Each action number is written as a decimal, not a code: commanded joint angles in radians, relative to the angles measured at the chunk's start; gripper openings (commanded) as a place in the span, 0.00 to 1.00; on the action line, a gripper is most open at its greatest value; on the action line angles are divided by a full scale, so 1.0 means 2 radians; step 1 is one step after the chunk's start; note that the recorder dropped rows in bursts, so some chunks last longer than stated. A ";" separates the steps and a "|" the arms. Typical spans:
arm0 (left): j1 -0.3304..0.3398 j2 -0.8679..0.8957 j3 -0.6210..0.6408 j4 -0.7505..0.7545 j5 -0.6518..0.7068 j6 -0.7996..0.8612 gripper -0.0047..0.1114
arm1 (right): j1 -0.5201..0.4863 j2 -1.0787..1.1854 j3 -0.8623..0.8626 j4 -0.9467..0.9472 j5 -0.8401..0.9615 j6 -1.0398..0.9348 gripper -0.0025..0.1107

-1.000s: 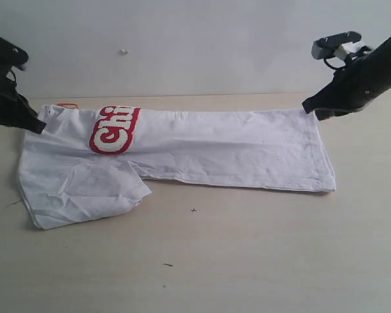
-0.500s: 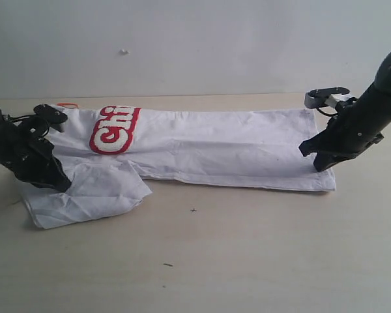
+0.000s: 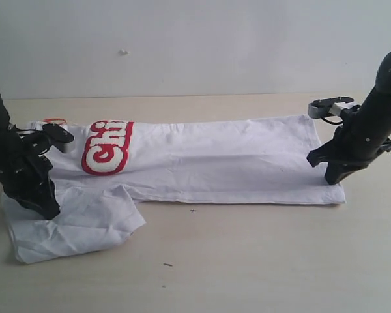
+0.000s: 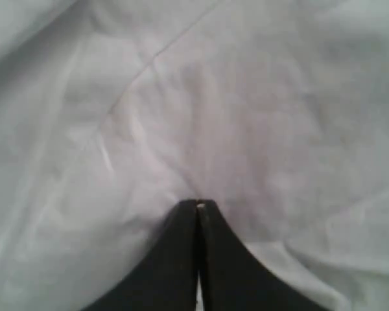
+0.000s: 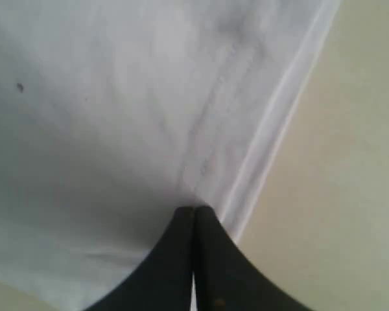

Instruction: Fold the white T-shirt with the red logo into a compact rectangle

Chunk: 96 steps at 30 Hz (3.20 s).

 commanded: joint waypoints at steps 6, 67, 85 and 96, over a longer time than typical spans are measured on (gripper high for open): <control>-0.002 0.002 0.055 0.025 0.115 -0.027 0.04 | -0.001 -0.057 0.052 -0.018 0.013 0.011 0.02; -0.024 -0.064 0.043 -0.148 -0.343 -0.021 0.04 | 0.075 -0.021 -0.017 0.066 -0.135 -0.018 0.02; -0.042 0.014 0.004 -0.115 -0.244 -0.034 0.04 | 0.131 0.052 -0.017 -0.076 -0.130 0.095 0.02; -0.011 -0.050 0.004 -0.131 -0.188 -0.035 0.04 | 0.131 0.002 -0.017 -0.032 -0.115 0.095 0.02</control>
